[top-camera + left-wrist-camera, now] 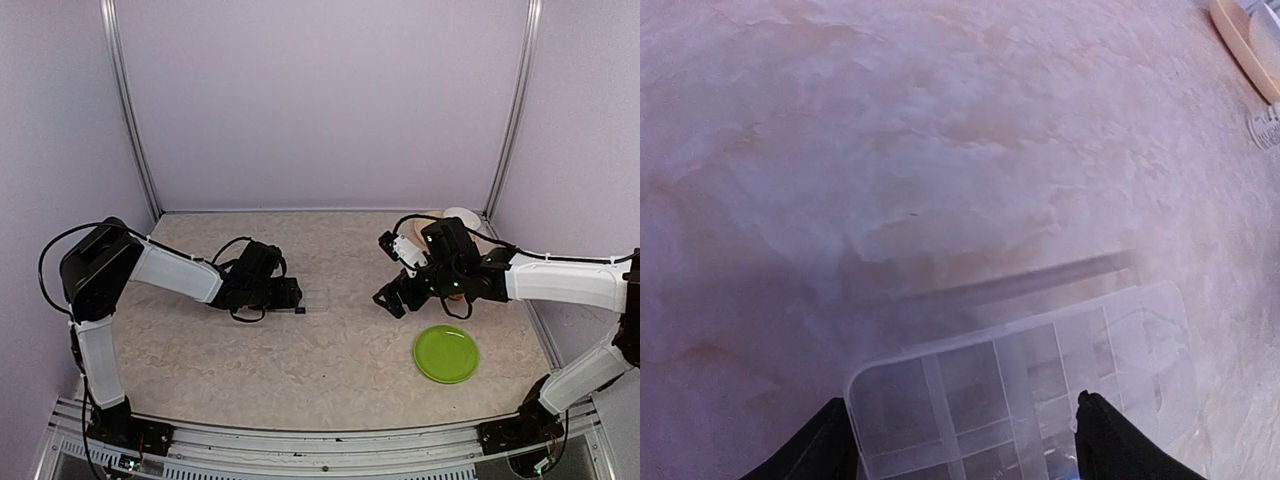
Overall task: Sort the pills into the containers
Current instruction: Move the pill container to the center of the board, then pick up the pill container from the center of the board.
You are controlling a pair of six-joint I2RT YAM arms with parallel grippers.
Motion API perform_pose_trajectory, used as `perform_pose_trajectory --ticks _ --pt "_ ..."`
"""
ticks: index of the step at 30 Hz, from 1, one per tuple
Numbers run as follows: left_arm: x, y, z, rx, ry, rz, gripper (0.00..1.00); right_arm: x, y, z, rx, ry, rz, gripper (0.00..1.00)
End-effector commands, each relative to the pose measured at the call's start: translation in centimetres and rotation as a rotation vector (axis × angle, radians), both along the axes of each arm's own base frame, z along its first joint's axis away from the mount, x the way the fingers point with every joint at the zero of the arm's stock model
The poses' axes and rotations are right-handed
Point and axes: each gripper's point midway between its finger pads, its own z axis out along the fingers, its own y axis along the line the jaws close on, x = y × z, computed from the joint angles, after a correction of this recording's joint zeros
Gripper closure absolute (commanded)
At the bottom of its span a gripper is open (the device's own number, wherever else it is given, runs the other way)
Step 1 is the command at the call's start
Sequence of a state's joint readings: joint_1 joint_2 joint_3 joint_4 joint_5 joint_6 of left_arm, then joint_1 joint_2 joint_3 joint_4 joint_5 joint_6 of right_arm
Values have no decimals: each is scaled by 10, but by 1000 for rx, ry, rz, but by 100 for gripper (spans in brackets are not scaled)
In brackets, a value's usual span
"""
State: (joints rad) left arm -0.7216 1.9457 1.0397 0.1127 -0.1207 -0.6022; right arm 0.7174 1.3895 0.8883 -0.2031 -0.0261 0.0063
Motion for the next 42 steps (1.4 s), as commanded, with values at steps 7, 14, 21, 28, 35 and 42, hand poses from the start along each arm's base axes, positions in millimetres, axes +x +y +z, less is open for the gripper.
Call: perform_pose_trajectory --ticks 7,14,21,28,35,42 --pt "-47 -46 -35 28 109 -159 26 1 41 -11 58 -97 174 0" --pt "-53 -60 -37 21 98 -232 26 -3 56 -26 23 -166 328 0" --pt "-47 -51 -24 34 65 -218 18 -8 71 -26 -5 -235 519 0" --pt "-42 -29 5 5 28 -186 2 1 84 -44 -32 -179 642 0" --pt "-52 -4 38 -9 -21 -169 1 23 90 -53 -43 -141 688 0" --pt "-62 16 57 -1 -56 -180 1 40 93 -75 -77 -68 707 0"
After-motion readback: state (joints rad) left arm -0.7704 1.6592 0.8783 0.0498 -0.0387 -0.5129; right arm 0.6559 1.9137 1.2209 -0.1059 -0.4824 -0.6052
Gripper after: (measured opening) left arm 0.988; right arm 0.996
